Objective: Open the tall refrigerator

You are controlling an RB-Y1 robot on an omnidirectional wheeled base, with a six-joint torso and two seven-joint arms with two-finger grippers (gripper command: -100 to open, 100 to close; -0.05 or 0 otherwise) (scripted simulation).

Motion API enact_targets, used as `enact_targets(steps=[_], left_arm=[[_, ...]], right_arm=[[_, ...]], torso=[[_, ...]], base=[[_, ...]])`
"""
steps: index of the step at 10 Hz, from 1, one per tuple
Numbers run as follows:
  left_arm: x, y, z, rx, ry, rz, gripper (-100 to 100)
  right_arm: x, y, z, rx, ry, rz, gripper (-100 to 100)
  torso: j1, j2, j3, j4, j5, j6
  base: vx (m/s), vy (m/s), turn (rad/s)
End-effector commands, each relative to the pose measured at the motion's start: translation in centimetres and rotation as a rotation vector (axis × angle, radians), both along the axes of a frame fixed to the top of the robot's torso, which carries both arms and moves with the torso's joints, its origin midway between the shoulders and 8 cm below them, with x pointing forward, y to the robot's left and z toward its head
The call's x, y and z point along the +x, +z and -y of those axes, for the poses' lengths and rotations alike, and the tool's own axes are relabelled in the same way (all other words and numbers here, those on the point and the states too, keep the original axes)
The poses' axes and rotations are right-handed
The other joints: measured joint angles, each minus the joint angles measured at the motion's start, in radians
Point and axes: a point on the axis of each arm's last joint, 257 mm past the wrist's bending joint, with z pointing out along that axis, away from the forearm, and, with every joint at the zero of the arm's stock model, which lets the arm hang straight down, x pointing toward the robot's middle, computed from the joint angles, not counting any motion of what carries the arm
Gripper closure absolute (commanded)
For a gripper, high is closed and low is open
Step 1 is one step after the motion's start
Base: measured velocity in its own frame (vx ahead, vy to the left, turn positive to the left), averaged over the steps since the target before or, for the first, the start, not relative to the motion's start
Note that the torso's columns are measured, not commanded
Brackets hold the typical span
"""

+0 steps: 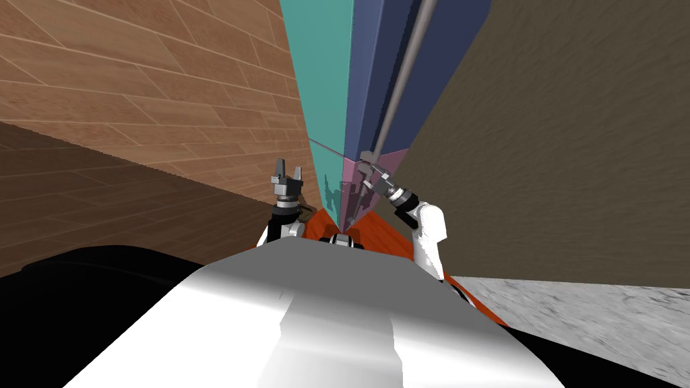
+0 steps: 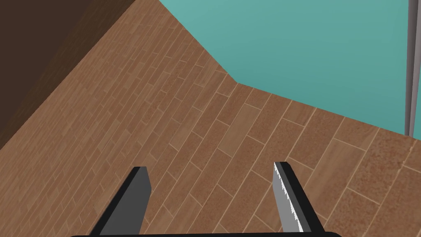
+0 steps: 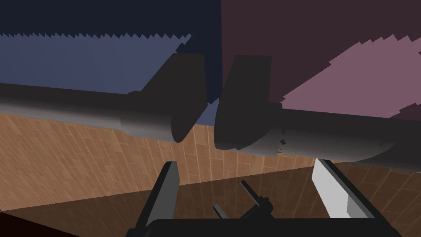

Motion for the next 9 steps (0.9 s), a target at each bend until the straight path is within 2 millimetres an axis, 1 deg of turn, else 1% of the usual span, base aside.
enact_targets(steps=[1, 2, 3, 4, 5, 7, 8, 9], left_arm=[[0.0, 0.0, 0.0, 0.000, 0.000, 0.000, 0], [0.0, 0.0, 0.0, 0.000, 0.000, 0.000, 0], [0.0, 0.0, 0.0, 0.000, 0.000, 0.000, 0], [0.0, 0.0, 0.0, 0.000, 0.000, 0.000, 0], [0.0, 0.0, 0.0, 0.000, 0.000, 0.000, 0], [0.0, 0.0, 0.0, 0.000, 0.000, 0.000, 0], [0.0, 0.0, 0.0, 0.000, 0.000, 0.000, 0], [0.0, 0.0, 0.0, 0.000, 0.000, 0.000, 0]], right_arm=[[1.7, -0.6, 0.7, -0.130, -0.058, 0.082, -100], [1.9, -0.8, 0.8, -0.144, -0.068, 0.087, -100], [2.5, -1.0, 1.2, -0.205, -0.092, 0.124, -100], [3.1, -1.1, 1.5, -0.258, -0.111, 0.158, -100], [3.2, -1.2, 1.6, -0.263, -0.114, 0.159, -100], [4.2, -1.4, 2.4, -0.364, -0.152, 0.219, -100], [4.2, -1.5, 2.4, -0.364, -0.152, 0.219, -100], [4.7, -1.5, 2.7, -0.406, -0.167, 0.243, -100]], torso=[[0.000, -0.003, -0.002, -0.001, 0.000, 0.000], [0.000, -0.005, -0.004, -0.001, 0.000, 0.002], [-0.002, -0.006, -0.004, -0.002, 0.000, 0.000], [-0.002, -0.008, -0.006, -0.002, 0.000, 0.000], [-0.003, -0.008, -0.006, -0.002, -0.001, 0.002], [-0.007, -0.010, -0.007, -0.001, -0.002, 0.003], [-0.008, -0.011, -0.008, -0.002, -0.002, 0.004], [-0.010, -0.012, -0.008, -0.001, -0.003, 0.004]], base=[[-0.028, 0.105, -0.186], [-0.025, 0.083, -0.088], [-0.029, 0.076, -0.084], [-0.036, 0.087, -0.125], [-0.026, 0.067, -0.075], [-0.025, 0.066, -0.097], [-0.022, 0.057, -0.051], [-0.019, 0.044, -0.050]])
